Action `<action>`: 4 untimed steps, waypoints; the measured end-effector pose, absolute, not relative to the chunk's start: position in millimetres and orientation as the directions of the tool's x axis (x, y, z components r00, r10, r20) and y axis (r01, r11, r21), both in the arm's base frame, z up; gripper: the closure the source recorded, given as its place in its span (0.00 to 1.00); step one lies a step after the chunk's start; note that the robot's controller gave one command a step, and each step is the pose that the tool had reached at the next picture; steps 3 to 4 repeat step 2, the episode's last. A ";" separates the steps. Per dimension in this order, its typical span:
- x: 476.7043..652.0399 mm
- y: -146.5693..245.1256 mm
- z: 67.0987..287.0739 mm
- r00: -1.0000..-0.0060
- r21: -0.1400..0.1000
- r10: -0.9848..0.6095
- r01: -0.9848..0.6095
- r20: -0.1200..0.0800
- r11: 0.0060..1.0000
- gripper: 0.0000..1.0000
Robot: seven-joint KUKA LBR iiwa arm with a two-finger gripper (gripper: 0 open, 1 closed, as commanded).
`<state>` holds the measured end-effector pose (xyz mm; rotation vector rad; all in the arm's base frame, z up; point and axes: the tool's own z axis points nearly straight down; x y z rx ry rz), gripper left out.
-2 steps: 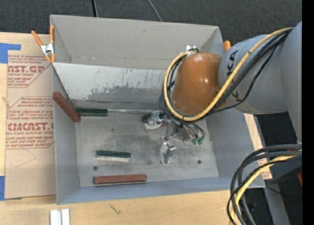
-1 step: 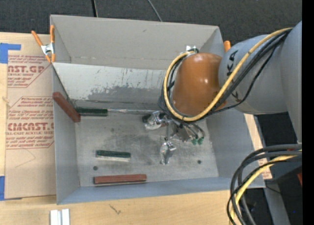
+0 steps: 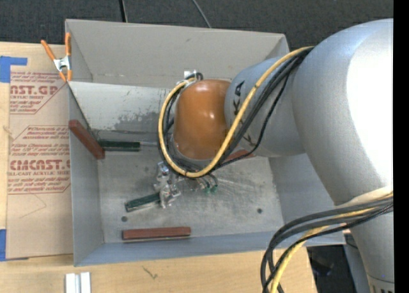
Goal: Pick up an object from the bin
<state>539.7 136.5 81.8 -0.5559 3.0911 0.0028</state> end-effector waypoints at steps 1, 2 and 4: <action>539.8 136.5 81.8 -0.937 0.002 -0.348 -0.348 -0.001 0.937 1.00; 550.3 114.0 221.7 -0.949 -0.001 -0.316 -0.316 -0.004 0.949 1.00; 550.3 114.0 221.7 -0.949 -0.001 -0.316 -0.316 -0.004 0.949 1.00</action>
Offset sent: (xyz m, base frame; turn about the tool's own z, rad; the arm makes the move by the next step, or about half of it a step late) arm 0.0097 -0.0230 0.1397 0.0338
